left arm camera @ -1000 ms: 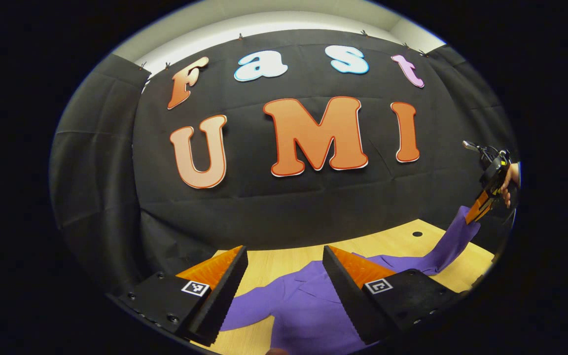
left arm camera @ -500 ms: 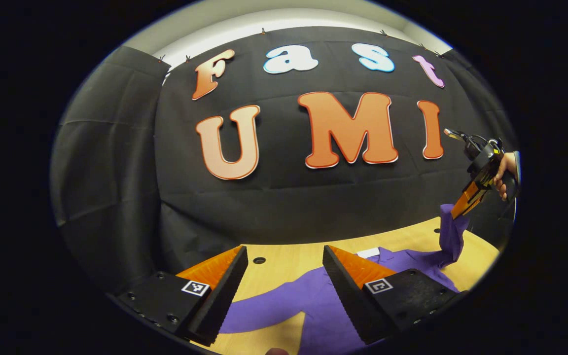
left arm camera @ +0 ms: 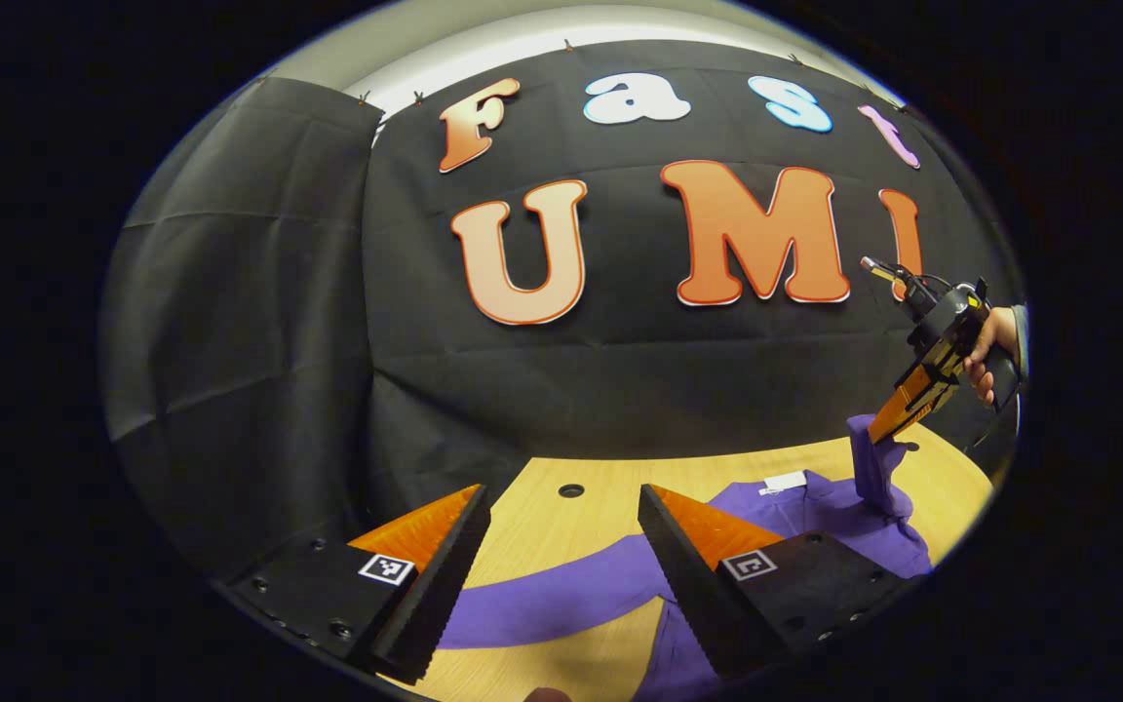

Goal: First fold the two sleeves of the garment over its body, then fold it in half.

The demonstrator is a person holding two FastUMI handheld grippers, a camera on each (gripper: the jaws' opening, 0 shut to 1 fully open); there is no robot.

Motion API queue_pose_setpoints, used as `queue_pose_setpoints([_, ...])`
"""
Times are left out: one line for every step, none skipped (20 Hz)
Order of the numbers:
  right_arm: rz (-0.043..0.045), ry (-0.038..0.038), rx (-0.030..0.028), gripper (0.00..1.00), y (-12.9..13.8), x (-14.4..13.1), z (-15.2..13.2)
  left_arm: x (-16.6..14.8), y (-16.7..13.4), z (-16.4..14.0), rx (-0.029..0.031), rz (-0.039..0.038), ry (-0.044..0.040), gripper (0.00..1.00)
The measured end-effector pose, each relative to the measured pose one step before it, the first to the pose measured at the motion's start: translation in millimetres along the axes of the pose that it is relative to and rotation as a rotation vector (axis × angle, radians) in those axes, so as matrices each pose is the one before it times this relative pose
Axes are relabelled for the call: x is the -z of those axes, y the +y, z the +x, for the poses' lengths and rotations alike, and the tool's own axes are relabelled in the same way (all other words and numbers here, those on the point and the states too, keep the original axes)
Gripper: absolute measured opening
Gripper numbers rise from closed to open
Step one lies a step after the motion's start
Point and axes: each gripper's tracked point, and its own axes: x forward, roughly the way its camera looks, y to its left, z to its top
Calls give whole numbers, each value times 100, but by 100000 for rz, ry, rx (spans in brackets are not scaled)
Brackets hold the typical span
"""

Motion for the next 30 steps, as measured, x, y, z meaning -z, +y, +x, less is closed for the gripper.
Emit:
queue_pose_setpoints([-1243,441,-887,2,953,144,651,262,424,42,-908,122,564,98])
queue_pose_setpoints([-1062,528,-1140,2,1067,164,553,152,528,4,-952,224,463,98])
queue_pose_setpoints([-622,44,-1084,2,1004,157,550,260,323,103,-596,112,462,98])
queue_pose_setpoints([-460,59,-1114,2,824,206,538,245,453,248,-761,204,496,98])
queue_pose_setpoints([-270,-98,-1342,2,755,245,446,145,475,113,-868,109,410,99])
queue_pose_setpoints([-388,-709,-887,3,674,227,329,305,159,236,-555,178,562,99])
queue_pose_setpoints([-664,-458,-1529,5,827,159,247,145,275,189,-504,112,583,98])
queue_pose_setpoints([-204,-972,-2386,6,843,265,106,349,124,191,-174,92,333,98])
queue_pose_setpoints([463,-847,-2098,8,866,-44,-154,5,228,24,-436,90,418,98])
queue_pose_setpoints([840,-883,-2096,9,784,-53,-120,94,78,156,-86,-38,321,98])
queue_pose_setpoints([831,-921,-1826,31,490,46,-154,53,149,165,-156,-82,465,98])
queue_pose_setpoints([42,-1280,-1836,23,551,-267,-390,171,180,52,-18,-107,142,99])
queue_pose_setpoints([-755,-2011,-797,33,303,-237,-545,215,99,211,-290,-92,232,99])
queue_pose_setpoints([-1370,-2371,-819,39,152,-348,-453,153,194,278,-364,8,651,98])
queue_pose_setpoints([-1795,-2854,-118,61,-90,-489,-789,349,328,293,-707,404,893,98])
queue_pose_setpoints([-2093,-3390,1097,61,-524,-508,-635,279,453,327,-524,466,1180,98])
queue_pose_setpoints([-2410,-3315,2215,75,-554,-741,-747,293,534,360,-910,349,1035,98])
queue_pose_setpoints([-2483,-3434,2543,82,-833,-672,-795,299,493,405,-442,74,1794,98])
queue_pose_setpoints([-2480,-3214,2896,91,-834,-424,-778,534,406,481,-421,-207,1825,98])
queue_pose_setpoints([-2049,-3108,3130,93,-1118,-467,-663,638,428,460,-678,-140,2470,98])
queue_pose_setpoints([-1385,-3104,2277,96,-721,-586,-804,711,444,492,-770,-10,2208,98])
queue_pose_setpoints([-585,-2952,1882,96,-620,-433,-894,668,557,549,-929,129,2707,98])
queue_pose_setpoints([-168,-2559,1607,96,-740,-328,-702,732,496,482,-224,-374,2606,98])
queue_pose_setpoints([-29,-1920,1970,95,-662,-238,-584,710,299,554,225,-339,2942,98])
queue_pose_setpoints([-295,-2336,1891,95,-848,-260,-679,723,204,686,90,-281,2854,98])
queue_pose_setpoints([-674,-2769,2541,95,-1081,-434,-795,657,176,826,269,-57,3124,99])
queue_pose_setpoints([-856,-3475,2156,95,-1030,-595,-764,830,258,639,-133,-453,3312,99])
queue_pose_setpoints([-1027,-3390,2282,95,-858,-634,-696,911,120,737,573,-969,3765,99])
queue_pose_setpoints([-1347,-2852,1886,96,-836,-474,-745,857,91,923,390,-1660,4101,99])
queue_pose_setpoints([-1768,-2805,1875,95,-500,-483,-780,739,176,855,51,-2099,4610,98])
